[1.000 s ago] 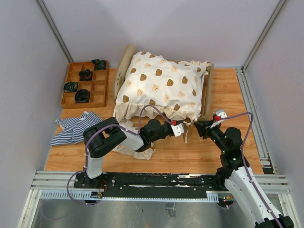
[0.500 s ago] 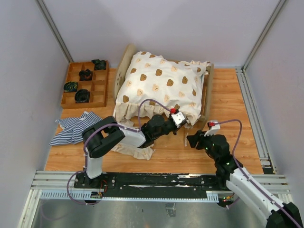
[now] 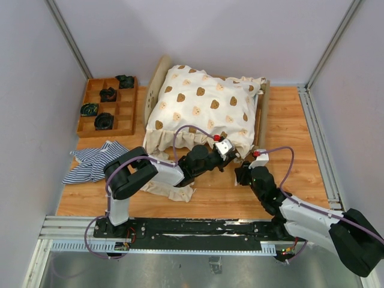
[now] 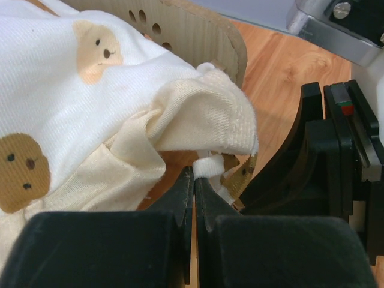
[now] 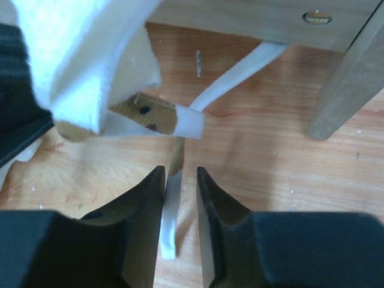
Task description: Set up the pet bed
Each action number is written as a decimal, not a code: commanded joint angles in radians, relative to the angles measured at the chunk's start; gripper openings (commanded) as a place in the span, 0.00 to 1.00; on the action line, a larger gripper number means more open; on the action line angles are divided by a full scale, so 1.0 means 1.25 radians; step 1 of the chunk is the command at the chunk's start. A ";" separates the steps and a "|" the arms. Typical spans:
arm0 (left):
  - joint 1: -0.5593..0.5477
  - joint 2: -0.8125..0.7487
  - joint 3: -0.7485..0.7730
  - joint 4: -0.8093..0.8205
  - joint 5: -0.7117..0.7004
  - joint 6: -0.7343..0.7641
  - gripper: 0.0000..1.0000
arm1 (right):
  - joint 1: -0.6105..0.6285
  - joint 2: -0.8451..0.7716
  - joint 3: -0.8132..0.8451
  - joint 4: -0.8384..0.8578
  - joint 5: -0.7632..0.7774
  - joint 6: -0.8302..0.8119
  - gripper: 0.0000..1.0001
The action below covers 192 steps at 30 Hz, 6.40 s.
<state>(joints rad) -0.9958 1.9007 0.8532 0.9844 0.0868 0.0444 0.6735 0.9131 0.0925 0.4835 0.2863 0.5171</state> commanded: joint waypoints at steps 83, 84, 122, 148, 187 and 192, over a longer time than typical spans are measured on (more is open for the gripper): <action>0.092 -0.379 0.036 -0.781 -0.270 -0.341 0.98 | -0.160 -0.275 0.249 -0.463 -0.054 0.102 0.57; 0.110 -0.391 0.030 -0.786 -0.261 -0.336 0.99 | -0.137 -0.254 0.250 -0.441 -0.027 0.114 0.57; 0.342 -0.442 -0.009 -0.794 -0.248 -0.318 0.77 | -0.117 -0.088 0.436 -0.651 0.203 -0.279 0.00; 0.362 -0.467 -0.111 -0.622 0.080 -0.470 0.73 | 0.067 0.090 0.399 -0.137 -0.047 -0.546 0.50; 0.307 -0.304 -0.069 -0.467 0.207 -0.502 0.75 | 0.067 0.143 0.443 -0.380 -0.188 -0.602 0.00; 0.299 -0.275 -0.047 -0.467 0.161 -0.500 0.77 | 0.058 0.114 0.423 -0.362 -0.203 -0.581 0.00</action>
<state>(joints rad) -0.6140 1.5242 0.7509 0.3714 0.3412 -0.5983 0.7624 1.0931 0.6258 0.0780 0.0952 -0.2646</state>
